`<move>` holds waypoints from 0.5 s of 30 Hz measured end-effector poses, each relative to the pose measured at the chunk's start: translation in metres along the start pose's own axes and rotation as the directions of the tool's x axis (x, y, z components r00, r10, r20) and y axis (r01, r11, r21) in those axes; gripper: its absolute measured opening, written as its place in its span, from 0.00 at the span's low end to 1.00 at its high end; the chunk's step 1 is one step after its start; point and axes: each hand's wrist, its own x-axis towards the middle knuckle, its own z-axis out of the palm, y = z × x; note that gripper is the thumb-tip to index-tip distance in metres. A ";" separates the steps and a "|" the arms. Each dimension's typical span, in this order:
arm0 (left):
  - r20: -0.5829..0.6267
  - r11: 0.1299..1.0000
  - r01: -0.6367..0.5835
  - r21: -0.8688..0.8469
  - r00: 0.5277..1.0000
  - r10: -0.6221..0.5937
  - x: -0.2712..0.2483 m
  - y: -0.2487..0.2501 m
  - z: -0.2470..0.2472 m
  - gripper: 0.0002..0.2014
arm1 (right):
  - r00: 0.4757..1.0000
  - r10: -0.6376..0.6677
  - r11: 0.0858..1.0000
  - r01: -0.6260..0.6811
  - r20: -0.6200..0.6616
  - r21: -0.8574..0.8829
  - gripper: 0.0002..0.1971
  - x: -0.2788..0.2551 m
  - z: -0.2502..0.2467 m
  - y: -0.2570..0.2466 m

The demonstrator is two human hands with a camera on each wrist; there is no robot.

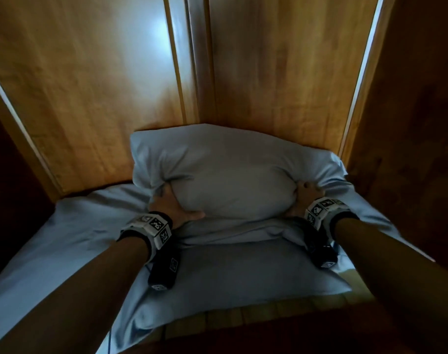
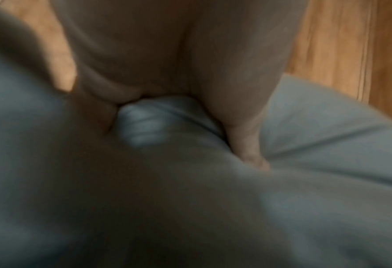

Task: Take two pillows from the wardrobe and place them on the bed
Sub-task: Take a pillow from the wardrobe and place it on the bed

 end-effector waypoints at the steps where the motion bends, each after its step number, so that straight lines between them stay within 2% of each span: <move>1: -0.002 1.000 0.011 0.010 1.000 -0.011 -0.001 0.000 0.005 0.82 | 1.000 -0.011 1.000 0.011 -0.010 0.015 0.70 0.000 0.005 0.001; 3: 0.007 1.000 0.017 0.026 1.000 -0.017 -0.003 -0.001 0.009 0.78 | 0.997 -0.075 0.995 0.077 -0.035 0.071 0.60 -0.011 0.005 -0.002; 4: 0.008 1.000 0.002 0.014 1.000 -0.002 -0.006 0.000 0.008 0.76 | 0.995 -0.089 0.989 0.092 -0.034 0.112 0.49 -0.025 -0.002 -0.007; 6: 0.006 0.999 -0.034 -0.019 0.999 0.034 -0.016 0.005 0.001 0.72 | 0.998 -0.059 0.979 0.064 -0.032 0.192 0.29 -0.047 -0.016 -0.010; 7: 0.000 0.998 -0.057 -0.022 0.998 0.057 -0.024 0.008 -0.004 0.69 | 0.998 -0.027 0.972 0.039 -0.053 0.233 0.24 -0.060 -0.023 -0.008; 8: -0.022 0.996 -0.093 -0.015 0.995 0.093 -0.031 0.011 -0.009 0.66 | 0.995 -0.011 0.965 0.036 -0.100 0.259 0.22 -0.074 -0.031 -0.007; 12: -0.067 0.977 -0.210 0.031 0.975 0.211 -0.054 0.026 -0.036 0.55 | 0.952 0.075 0.926 0.043 -0.295 0.376 0.26 -0.146 -0.056 -0.007; 15: -0.068 0.965 -0.262 0.004 0.963 0.261 -0.080 0.040 -0.057 0.50 | 0.938 0.164 0.927 -0.041 -0.305 0.373 0.24 -0.195 -0.054 0.001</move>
